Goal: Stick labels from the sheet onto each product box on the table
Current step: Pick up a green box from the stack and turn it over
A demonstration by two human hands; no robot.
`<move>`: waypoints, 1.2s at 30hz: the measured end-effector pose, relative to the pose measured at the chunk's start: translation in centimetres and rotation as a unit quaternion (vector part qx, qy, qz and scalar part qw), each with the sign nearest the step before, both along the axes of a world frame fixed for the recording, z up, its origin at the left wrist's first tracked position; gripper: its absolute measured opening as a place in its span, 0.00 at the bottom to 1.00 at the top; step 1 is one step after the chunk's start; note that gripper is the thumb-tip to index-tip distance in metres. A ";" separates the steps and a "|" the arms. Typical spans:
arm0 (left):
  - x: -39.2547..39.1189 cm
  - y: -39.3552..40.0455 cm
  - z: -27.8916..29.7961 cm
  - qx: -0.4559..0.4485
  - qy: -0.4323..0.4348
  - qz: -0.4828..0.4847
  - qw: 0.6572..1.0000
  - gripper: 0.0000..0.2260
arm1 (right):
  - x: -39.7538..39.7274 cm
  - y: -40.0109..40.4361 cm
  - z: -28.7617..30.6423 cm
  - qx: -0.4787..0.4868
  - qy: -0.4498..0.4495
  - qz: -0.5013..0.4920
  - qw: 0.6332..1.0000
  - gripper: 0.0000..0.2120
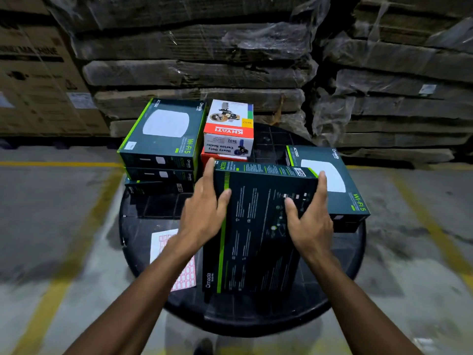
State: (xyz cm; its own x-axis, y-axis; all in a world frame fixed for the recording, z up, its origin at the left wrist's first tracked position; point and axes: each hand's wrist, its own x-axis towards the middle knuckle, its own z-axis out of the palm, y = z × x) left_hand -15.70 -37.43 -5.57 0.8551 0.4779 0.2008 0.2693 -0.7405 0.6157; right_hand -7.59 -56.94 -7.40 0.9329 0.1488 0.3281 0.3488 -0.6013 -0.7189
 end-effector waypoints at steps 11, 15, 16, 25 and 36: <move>-3.0 -0.7 -13.4 -0.122 0.068 -0.069 0.988 0.35 | -2.8 -1.2 -9.8 -0.124 0.195 0.044 0.972 0.39; -2.1 0.1 -14.3 -0.134 0.121 -0.069 0.981 0.34 | -1.8 -1.1 -10.3 -0.150 0.218 0.052 0.963 0.38; -1.8 0.2 -14.3 -0.136 0.134 -0.066 0.979 0.35 | -1.4 -1.1 -10.4 -0.151 0.224 0.056 0.961 0.38; -2.5 0.3 -17.0 -0.140 0.230 -0.063 0.961 0.28 | -1.0 -1.2 -13.2 -0.211 0.319 0.137 0.914 0.42; -10.2 -1.2 -18.8 -0.160 0.263 -0.119 0.944 0.39 | -6.6 -5.3 -15.0 -0.273 0.299 0.199 0.893 0.47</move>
State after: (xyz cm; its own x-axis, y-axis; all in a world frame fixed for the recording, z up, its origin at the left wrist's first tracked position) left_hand -25.87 -38.61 -24.40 0.8873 0.2240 -0.4031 0.4493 -0.6171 0.6461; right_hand -14.16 -62.27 -22.41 0.7545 0.4933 -0.4328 0.2659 -0.8328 -0.4856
